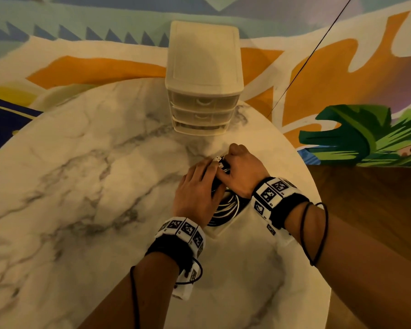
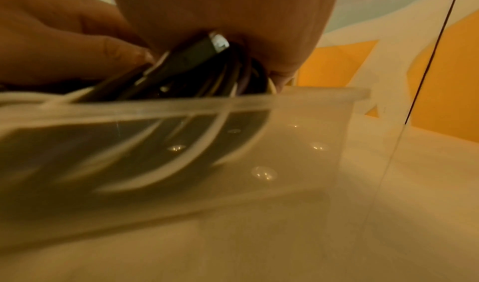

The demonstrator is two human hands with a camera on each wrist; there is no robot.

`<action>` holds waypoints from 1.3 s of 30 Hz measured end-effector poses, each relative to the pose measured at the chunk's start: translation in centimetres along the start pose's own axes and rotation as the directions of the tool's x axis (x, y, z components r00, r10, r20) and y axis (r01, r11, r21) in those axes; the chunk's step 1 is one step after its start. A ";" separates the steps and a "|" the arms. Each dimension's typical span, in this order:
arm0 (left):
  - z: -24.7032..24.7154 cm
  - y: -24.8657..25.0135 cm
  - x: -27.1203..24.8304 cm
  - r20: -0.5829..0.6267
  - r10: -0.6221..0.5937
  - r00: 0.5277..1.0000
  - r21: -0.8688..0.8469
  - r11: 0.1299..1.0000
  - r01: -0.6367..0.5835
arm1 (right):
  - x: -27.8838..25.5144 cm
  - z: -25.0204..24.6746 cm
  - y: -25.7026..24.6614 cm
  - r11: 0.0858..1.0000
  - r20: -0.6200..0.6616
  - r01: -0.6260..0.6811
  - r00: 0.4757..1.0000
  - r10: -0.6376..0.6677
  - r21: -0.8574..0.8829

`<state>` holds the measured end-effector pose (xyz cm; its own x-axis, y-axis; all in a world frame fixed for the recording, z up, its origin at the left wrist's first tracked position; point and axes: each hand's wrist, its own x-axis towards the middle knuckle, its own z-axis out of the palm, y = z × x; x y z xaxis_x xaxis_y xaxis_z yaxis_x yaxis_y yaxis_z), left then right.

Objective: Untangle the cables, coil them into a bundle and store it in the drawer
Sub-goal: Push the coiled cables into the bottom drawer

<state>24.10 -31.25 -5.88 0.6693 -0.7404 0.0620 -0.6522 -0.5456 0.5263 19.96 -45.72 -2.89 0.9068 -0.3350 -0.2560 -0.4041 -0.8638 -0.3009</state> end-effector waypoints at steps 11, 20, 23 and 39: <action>0.2 -0.1 0.0 -0.012 0.026 1.000 0.004 1.000 -0.026 | -0.3 0.3 -0.2 0.999 -0.033 -0.018 0.999 0.017 -0.027; 0.0 0.4 0.3 0.014 -0.002 1.000 0.052 0.999 0.002 | -1.5 0.9 0.5 0.984 -0.235 0.094 0.970 -0.056 0.154; 0.0 0.7 0.4 0.018 -0.026 1.000 0.061 0.998 0.024 | -1.1 1.0 1.0 0.979 -0.240 0.123 0.967 -0.082 0.164; -0.7 -0.2 1.8 -0.010 -0.273 0.962 0.202 0.942 0.270 | -7.8 5.0 -1.7 0.586 0.096 -0.409 0.866 0.490 0.700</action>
<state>25.69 -32.22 -5.32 0.8256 -0.5591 -0.0756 -0.5055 -0.7926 0.3410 13.00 -39.78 -4.96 0.5762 -0.6772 -0.4576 -0.6916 -0.1055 -0.7146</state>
